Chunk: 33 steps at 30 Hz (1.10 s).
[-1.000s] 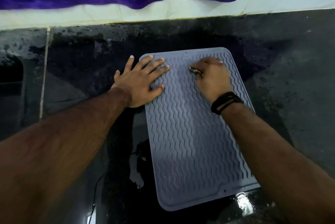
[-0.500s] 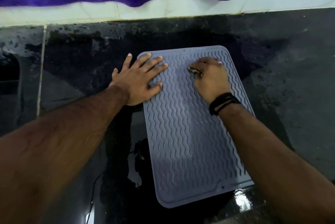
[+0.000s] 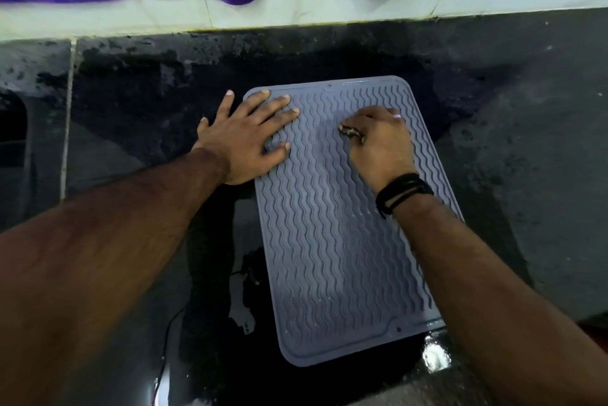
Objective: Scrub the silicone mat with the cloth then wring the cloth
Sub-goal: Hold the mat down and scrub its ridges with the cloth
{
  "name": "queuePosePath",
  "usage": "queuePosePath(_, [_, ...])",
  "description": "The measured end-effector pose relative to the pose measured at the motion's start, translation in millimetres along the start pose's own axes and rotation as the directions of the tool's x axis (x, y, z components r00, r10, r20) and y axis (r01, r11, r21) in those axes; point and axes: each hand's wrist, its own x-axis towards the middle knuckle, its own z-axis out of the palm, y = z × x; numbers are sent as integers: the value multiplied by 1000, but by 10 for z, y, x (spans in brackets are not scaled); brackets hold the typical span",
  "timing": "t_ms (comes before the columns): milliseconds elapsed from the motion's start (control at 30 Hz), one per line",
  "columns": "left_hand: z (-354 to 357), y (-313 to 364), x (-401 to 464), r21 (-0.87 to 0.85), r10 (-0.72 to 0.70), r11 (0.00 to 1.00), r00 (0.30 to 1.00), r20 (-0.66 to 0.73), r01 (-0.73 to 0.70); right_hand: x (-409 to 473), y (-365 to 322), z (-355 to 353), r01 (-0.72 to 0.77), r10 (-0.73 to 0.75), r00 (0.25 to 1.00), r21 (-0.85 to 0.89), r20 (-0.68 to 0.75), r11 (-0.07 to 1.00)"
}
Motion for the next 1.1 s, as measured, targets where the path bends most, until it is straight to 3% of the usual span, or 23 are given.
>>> queuePosePath(233, [19,-13,0,5,3,1000,1000,-6,-3,-481,121,-108,7,-7,998,6,55,1000])
queuePosePath(833, [-9,6,-6,10,4,1000,1000,-1,-4,-496,34,-117,-9,9,1000,11,29,1000])
queuePosePath(1100, [-21,8,-8,3,3,1000,1000,8,-3,-901,115,-227,-25,24,994,4,107,1000])
